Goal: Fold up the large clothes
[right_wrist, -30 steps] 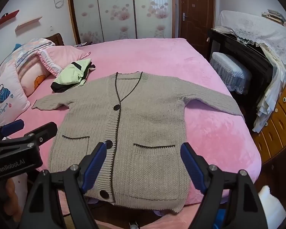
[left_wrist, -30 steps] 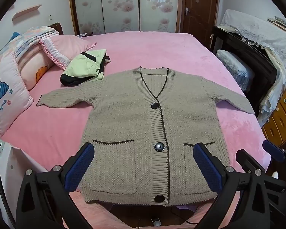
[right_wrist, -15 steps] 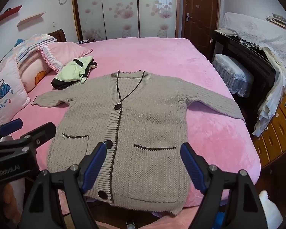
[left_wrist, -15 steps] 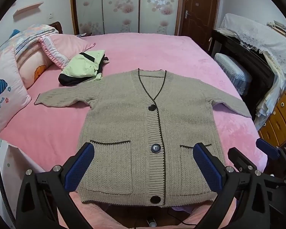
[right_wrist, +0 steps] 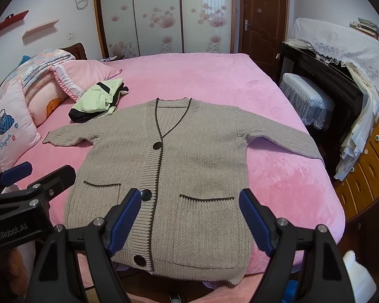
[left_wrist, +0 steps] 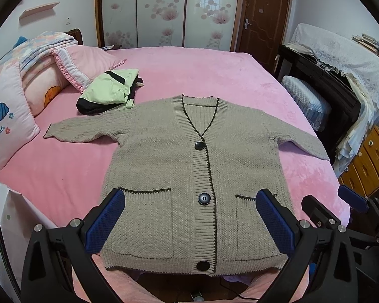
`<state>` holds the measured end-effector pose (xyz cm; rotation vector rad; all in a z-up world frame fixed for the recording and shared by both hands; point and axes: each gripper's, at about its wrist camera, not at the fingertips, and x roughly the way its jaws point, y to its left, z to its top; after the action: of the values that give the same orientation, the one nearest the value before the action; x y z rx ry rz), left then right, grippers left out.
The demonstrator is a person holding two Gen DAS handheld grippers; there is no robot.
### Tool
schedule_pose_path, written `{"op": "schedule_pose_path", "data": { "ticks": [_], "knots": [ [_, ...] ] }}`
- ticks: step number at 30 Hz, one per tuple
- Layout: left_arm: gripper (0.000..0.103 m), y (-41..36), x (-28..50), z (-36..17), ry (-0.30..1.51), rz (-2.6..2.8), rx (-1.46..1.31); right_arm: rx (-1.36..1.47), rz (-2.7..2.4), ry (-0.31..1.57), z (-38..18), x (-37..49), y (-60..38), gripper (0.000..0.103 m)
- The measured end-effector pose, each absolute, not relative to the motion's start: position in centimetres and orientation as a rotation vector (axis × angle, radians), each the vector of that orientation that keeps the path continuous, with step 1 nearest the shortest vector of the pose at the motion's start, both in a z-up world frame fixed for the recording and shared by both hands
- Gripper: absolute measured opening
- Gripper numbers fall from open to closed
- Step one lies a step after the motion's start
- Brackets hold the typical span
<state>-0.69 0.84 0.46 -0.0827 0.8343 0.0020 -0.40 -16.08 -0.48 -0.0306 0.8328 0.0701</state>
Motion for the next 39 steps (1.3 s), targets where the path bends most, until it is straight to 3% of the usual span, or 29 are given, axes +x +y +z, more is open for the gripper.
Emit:
{"op": "schedule_pose_path", "data": {
  "ticks": [39],
  "knots": [
    [0.103,0.57,-1.46,0.97,0.826,0.005,-0.054,0.024,0.089,0.824,-0.51,-1.01,-16.90,0.080]
  ]
}}
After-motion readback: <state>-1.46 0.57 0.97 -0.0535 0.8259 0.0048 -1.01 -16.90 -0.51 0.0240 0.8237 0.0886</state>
